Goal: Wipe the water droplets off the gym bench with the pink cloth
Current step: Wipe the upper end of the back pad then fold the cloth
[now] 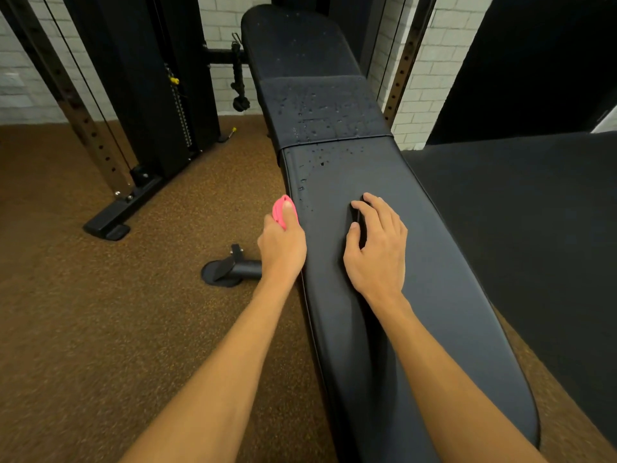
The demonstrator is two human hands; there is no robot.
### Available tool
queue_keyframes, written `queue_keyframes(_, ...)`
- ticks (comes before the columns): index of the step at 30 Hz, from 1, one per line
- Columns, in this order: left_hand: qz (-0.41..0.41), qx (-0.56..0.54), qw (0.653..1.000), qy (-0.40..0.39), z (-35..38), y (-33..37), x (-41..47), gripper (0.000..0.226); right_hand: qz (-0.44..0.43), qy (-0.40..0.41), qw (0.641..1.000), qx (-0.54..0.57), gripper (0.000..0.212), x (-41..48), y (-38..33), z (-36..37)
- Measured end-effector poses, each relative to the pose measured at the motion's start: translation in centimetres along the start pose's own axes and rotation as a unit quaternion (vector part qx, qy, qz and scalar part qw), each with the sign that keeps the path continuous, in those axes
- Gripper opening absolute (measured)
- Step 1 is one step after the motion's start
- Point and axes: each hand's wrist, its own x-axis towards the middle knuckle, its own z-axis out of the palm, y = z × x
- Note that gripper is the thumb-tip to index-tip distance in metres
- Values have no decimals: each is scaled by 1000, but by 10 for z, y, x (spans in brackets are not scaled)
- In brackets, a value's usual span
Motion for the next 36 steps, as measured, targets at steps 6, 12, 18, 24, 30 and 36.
queue_keyframes(6,19,7,1000,17,0,-15,-31,58,1,4,1000,-2,38,-1,-1,0)
queue_keyframes(12,105,41,993,37,2,-34,-54,55,5,6,1000,-6,38,-1,-1,0)
queue_keyframes(18,136,127,980,65,14,14,8,54,7,4,1000,-2,38,0,-2,-1)
queue_keyframes(24,109,81,990,49,12,14,23,56,9,2,1000,0,38,-1,-1,-1)
queue_keyframes(30,144,65,986,59,9,-18,-36,53,8,5,1000,0,38,-2,0,0)
queue_keyframes(36,116,117,985,52,15,33,32,52,11,4,1000,8,38,-1,-1,-1)
